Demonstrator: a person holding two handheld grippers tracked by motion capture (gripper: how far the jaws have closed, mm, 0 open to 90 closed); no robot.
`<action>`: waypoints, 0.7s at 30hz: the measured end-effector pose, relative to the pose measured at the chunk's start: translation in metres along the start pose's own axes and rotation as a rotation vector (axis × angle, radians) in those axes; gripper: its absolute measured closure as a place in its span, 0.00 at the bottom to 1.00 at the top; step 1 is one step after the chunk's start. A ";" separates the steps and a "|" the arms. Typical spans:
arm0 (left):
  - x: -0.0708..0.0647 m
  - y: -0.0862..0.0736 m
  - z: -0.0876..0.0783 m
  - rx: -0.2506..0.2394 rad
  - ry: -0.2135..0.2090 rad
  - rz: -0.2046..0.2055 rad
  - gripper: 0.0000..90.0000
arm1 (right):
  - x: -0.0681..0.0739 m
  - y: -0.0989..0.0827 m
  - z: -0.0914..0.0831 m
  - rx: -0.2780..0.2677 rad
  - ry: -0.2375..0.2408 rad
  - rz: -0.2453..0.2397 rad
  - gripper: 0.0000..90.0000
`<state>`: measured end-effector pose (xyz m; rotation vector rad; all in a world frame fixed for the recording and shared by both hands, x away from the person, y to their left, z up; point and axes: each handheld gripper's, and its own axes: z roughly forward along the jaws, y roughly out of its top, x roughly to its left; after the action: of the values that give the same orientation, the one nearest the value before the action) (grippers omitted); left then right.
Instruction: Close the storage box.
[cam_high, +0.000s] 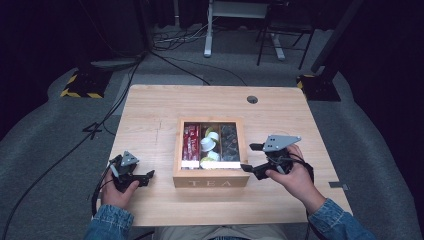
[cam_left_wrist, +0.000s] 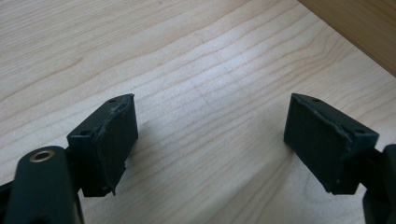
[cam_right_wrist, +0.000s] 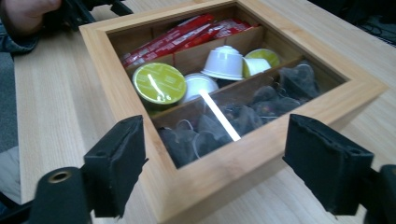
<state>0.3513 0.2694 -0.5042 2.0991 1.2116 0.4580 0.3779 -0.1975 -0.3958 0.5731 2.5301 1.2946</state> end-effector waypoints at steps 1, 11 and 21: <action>0.000 0.000 -0.001 0.001 0.001 0.004 0.20 | -0.003 0.000 -0.003 0.004 -0.005 -0.003 0.20; 0.001 -0.001 -0.002 -0.001 -0.001 0.003 0.20 | -0.032 -0.017 -0.045 -0.037 -0.112 0.092 0.18; 0.003 0.001 0.000 0.000 -0.004 0.005 0.19 | -0.063 -0.049 -0.078 -0.006 -0.218 0.179 0.18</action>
<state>0.3534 0.2714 -0.5042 2.1029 1.2040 0.4553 0.3926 -0.3075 -0.3884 0.9048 2.3399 1.2218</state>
